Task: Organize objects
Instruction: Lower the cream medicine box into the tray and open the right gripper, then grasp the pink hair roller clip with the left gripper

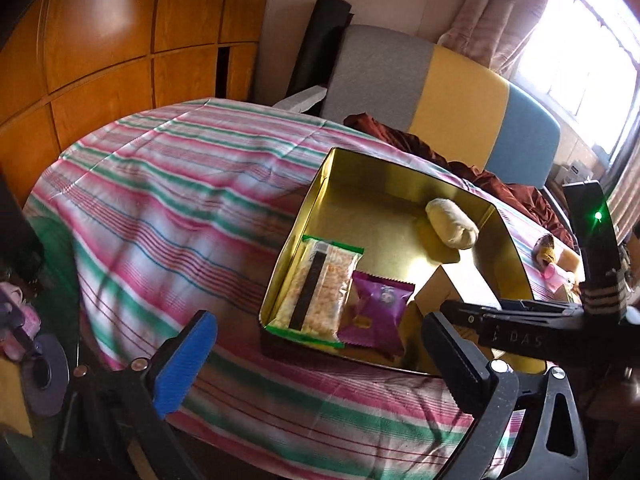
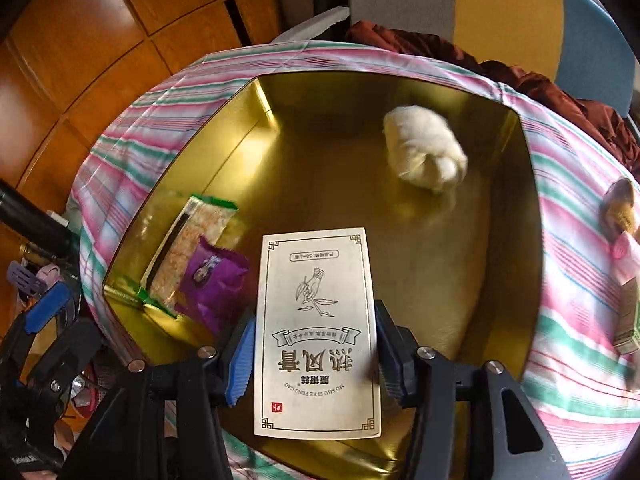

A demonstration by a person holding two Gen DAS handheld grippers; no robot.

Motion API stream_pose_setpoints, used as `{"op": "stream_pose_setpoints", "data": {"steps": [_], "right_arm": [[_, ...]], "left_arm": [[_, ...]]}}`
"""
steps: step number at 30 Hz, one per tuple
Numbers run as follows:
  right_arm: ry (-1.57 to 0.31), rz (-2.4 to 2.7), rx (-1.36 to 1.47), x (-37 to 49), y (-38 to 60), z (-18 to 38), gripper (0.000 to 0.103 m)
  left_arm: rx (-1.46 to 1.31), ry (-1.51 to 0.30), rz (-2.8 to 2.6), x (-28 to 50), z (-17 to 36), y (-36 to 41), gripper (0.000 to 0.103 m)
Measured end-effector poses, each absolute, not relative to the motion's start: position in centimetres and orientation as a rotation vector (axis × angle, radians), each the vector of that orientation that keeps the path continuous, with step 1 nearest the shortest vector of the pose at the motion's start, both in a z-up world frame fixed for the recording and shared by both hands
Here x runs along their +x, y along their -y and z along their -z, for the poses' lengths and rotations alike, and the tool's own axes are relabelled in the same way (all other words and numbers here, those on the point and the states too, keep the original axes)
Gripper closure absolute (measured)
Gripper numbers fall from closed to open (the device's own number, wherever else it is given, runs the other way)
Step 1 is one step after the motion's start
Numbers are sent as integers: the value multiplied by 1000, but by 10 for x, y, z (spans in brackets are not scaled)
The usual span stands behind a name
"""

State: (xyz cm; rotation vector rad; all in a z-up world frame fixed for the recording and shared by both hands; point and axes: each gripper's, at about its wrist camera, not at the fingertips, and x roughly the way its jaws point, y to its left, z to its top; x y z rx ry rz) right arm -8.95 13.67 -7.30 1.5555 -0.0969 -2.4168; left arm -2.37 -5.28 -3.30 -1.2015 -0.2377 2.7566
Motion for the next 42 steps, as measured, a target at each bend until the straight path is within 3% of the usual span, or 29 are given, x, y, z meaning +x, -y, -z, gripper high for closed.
{"op": "stream_pose_setpoints", "data": {"steps": [3, 7, 21, 42], "right_arm": [[157, 2383, 1538, -87, -139, 72, 43], [161, 2407, 1483, -80, -143, 64, 20], [72, 2568, 1352, -52, -174, 29, 18], [115, 2823, 1485, -39, -323, 24, 18]], "left_arm": [[-1218, 236, -2756, -23, 35, 53, 0], [-1199, 219, -2766, -21, 33, 51, 0], [-1116, 103, -2824, -11, 16, 36, 0], [-1054, -53, -2746, -6, -5, -21, 0]]}}
